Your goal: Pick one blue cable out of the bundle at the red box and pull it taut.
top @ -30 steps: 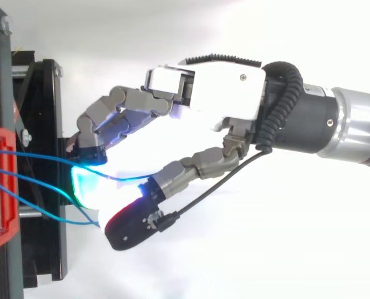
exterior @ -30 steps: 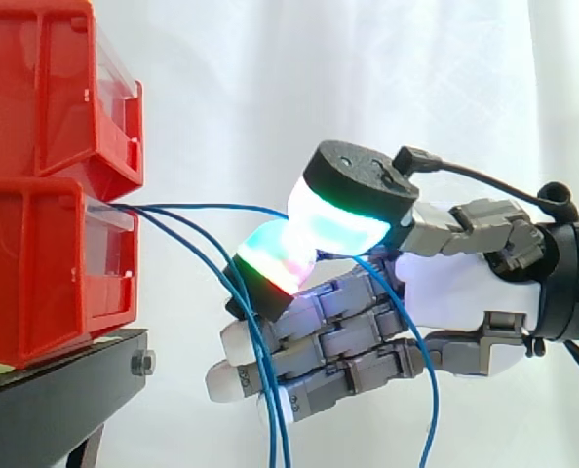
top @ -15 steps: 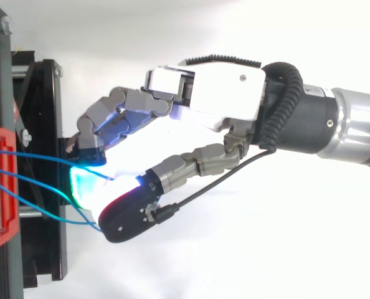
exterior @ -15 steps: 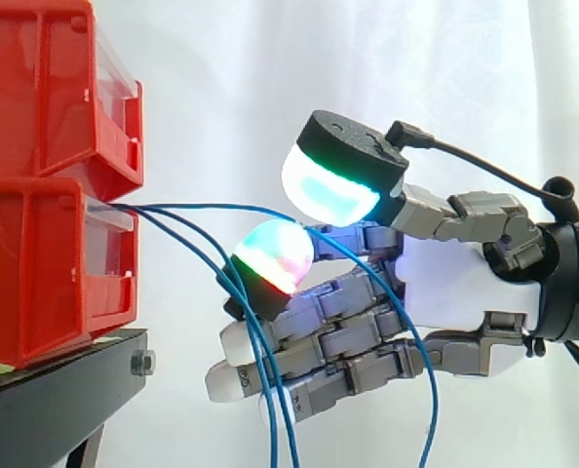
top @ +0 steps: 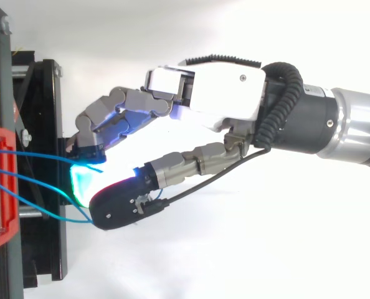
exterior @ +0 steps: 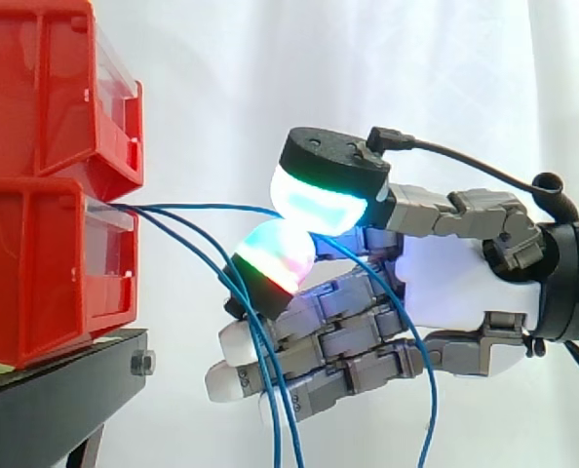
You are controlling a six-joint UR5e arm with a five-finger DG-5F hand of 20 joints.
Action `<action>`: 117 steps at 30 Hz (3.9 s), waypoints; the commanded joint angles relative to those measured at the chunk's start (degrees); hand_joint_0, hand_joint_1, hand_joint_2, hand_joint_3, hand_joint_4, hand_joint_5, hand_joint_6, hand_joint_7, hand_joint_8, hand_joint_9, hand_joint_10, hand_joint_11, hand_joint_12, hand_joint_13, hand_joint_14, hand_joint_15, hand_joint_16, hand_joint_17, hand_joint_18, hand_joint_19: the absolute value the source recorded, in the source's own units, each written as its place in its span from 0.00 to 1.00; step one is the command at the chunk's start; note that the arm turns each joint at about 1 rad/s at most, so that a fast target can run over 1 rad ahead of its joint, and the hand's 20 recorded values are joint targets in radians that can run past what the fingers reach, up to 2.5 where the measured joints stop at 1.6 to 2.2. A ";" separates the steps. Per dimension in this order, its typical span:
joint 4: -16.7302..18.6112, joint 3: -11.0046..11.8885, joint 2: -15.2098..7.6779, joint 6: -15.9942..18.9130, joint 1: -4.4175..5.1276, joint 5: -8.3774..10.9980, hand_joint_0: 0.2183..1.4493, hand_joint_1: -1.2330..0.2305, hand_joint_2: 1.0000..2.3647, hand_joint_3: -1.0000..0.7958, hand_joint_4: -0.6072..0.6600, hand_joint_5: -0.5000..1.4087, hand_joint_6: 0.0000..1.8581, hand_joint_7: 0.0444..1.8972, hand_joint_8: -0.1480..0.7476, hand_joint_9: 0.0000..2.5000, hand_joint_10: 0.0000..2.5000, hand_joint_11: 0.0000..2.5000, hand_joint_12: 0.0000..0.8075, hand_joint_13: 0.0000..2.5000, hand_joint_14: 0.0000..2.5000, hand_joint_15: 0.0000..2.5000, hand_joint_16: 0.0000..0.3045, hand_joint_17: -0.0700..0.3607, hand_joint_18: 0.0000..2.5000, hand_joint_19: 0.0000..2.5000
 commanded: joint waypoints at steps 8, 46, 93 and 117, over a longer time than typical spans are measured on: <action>0.00 0.00 0.00 0.00 0.01 0.00 0.29 0.38 0.01 0.50 0.66 0.20 0.48 0.53 0.62 0.30 0.00 0.19 0.52 0.19 0.00 0.08 0.21 0.49 0.22 0.11; 0.00 0.00 0.00 0.00 -0.08 0.00 0.29 0.40 0.01 0.51 0.66 0.20 0.45 0.50 0.62 0.31 0.00 0.18 0.53 0.18 0.00 0.08 0.21 0.50 0.21 0.12; -22.68 0.00 3.52 -3.60 -1.75 0.00 0.31 0.37 0.01 0.55 0.68 0.19 0.48 0.53 0.62 0.33 0.00 0.24 0.51 0.18 0.00 0.08 0.20 0.48 0.20 0.10; -5.54 0.00 3.52 -3.87 -1.13 0.18 0.31 0.32 0.01 0.50 0.71 0.18 0.48 0.50 0.60 0.29 0.00 0.23 0.50 0.16 0.00 0.08 0.19 0.47 0.19 0.10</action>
